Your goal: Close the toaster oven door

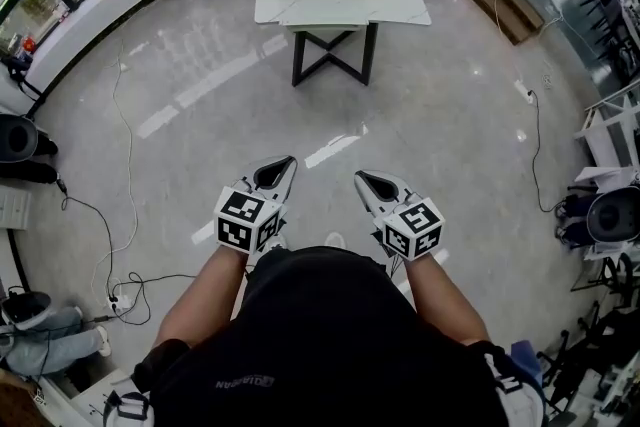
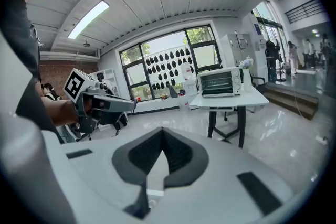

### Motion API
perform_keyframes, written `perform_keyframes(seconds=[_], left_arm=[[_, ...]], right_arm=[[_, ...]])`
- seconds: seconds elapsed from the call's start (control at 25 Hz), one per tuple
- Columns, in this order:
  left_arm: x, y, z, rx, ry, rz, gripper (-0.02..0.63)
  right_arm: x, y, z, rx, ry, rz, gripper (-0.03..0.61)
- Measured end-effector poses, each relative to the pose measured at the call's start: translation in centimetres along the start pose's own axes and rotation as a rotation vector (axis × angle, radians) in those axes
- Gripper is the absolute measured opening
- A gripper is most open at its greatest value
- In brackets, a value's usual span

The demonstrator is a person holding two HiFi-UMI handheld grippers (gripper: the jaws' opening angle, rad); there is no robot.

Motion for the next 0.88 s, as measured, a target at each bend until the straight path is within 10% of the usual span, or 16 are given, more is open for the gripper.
perform_keyframes(seconds=[0.88], left_arm=[[3.9,-3.9,1.8,-0.010,-0.002,0.052,0.003]], right_arm=[[-2.5,-4.5,1.0,-0.044,-0.007,0.063,0.002]])
Point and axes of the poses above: the fingertips, and each gripper's own axes: x forward along the fingers, y to its left, z out of its top, the point moved 7 cm from there along -x, backward along the fingers, and after that the axes turned 12 degrees about x, right-handed, at the moved point
